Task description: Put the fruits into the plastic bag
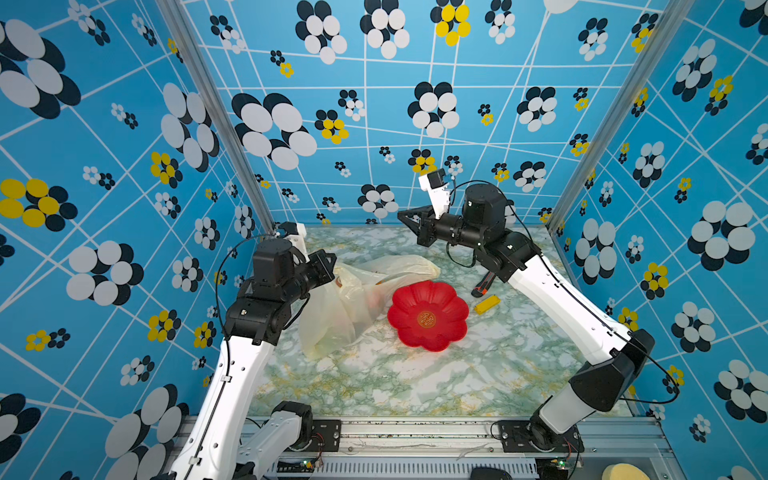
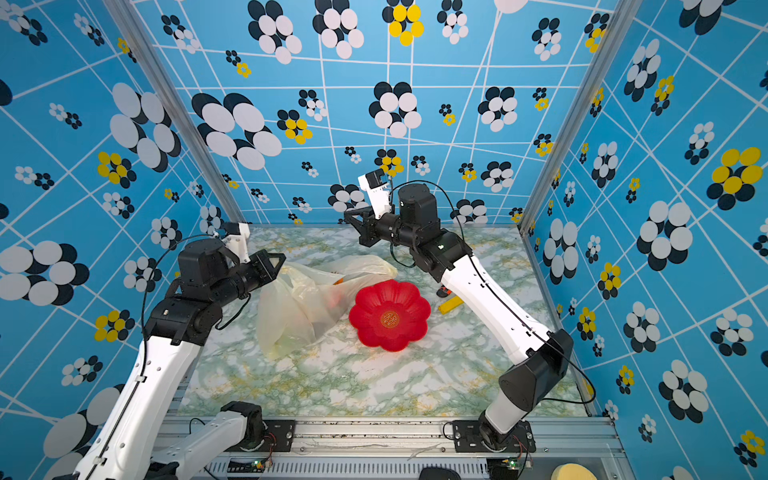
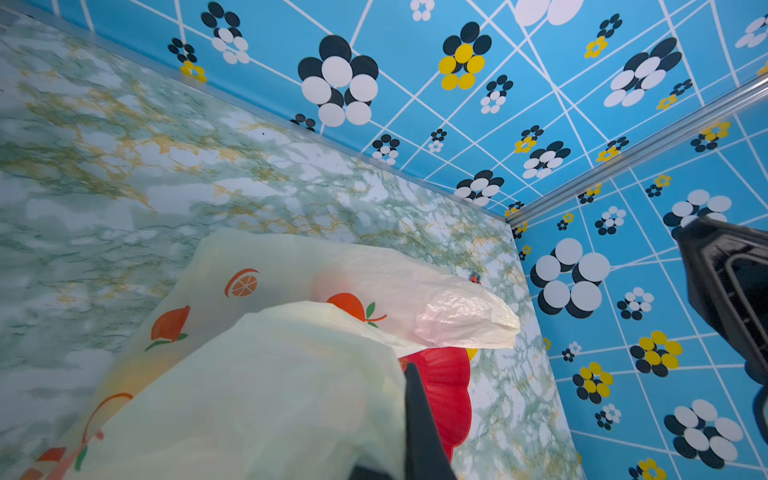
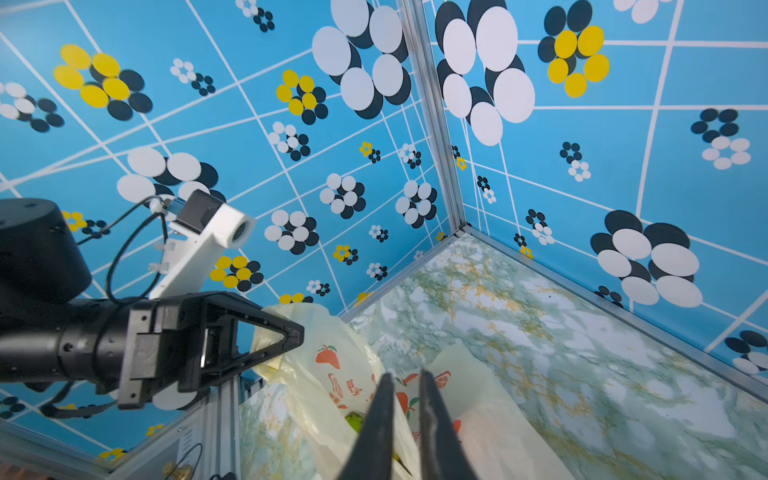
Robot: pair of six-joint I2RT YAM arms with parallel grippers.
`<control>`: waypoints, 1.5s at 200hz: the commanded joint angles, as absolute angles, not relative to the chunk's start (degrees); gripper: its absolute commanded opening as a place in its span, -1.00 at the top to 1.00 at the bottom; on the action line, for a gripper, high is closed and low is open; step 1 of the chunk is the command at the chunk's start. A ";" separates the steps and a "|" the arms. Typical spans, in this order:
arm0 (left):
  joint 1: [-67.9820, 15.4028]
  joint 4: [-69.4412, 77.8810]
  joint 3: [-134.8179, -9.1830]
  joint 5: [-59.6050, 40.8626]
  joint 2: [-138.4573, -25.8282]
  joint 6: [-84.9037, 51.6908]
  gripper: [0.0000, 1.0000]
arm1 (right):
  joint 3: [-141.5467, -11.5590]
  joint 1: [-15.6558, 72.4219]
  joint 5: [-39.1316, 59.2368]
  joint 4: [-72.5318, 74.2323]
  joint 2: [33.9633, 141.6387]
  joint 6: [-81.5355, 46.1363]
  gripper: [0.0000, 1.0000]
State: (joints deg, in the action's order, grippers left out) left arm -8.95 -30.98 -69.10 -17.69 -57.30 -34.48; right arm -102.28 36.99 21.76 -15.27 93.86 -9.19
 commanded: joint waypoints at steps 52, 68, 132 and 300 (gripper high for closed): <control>-8.43 -26.37 -56.44 -23.18 -51.04 -37.14 1.00 | -85.93 36.82 8.72 -33.07 87.10 25.55 -0.99; -8.42 -26.13 -55.56 -23.46 -50.68 -37.82 1.00 | -83.41 36.87 7.39 -32.92 87.01 27.56 -0.99; -8.37 -26.29 -54.32 -23.29 -49.35 -38.70 1.00 | -83.74 36.68 -1.78 -31.22 95.95 28.81 -0.95; -1.75 -27.90 -73.39 -25.23 -56.62 -33.38 1.00 | -110.13 34.94 18.55 -8.79 100.18 -12.28 1.00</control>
